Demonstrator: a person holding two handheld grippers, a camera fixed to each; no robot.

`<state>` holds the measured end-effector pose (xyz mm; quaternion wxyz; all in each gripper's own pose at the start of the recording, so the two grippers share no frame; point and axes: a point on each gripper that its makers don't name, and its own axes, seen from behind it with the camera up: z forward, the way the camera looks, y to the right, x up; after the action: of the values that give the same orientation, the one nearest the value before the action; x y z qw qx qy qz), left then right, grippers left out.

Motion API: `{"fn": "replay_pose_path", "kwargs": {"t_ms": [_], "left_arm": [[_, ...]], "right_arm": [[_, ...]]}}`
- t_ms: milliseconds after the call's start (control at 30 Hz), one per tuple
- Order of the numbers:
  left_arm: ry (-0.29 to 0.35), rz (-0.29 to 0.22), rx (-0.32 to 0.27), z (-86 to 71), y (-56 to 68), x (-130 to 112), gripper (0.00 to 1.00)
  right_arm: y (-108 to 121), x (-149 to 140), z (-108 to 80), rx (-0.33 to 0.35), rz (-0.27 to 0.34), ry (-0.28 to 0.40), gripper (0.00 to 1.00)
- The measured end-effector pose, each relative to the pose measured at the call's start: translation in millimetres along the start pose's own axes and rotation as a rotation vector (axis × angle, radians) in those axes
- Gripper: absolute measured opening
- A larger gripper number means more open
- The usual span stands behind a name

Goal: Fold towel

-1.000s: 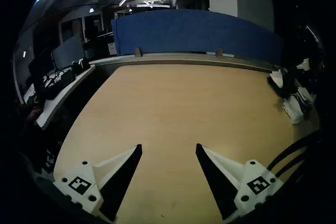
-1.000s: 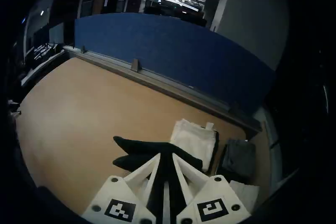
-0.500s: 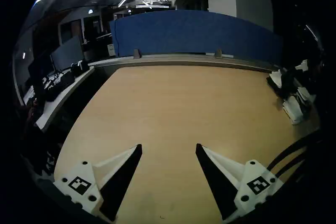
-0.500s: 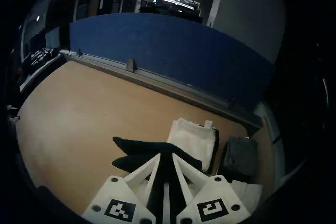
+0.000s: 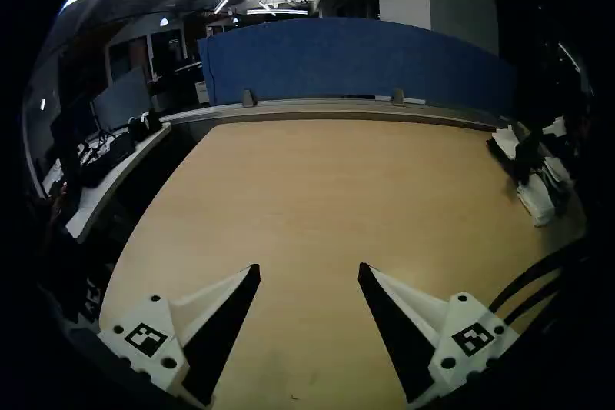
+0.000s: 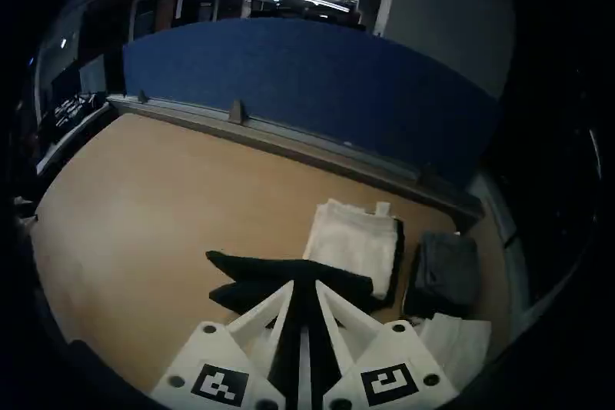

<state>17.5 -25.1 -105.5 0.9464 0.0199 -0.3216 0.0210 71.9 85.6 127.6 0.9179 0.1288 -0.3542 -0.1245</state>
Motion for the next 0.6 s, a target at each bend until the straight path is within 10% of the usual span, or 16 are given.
{"fn": "replay_pose_path", "kwargs": {"t_ms": [600], "left_arm": [[-0.007, 0.035, -0.021, 1.7, 18.8, -1.7, 0.95]], "right_arm": [[19.7, -156.9, -33.6, -0.062, 0.196, -0.122, 0.04]]}}
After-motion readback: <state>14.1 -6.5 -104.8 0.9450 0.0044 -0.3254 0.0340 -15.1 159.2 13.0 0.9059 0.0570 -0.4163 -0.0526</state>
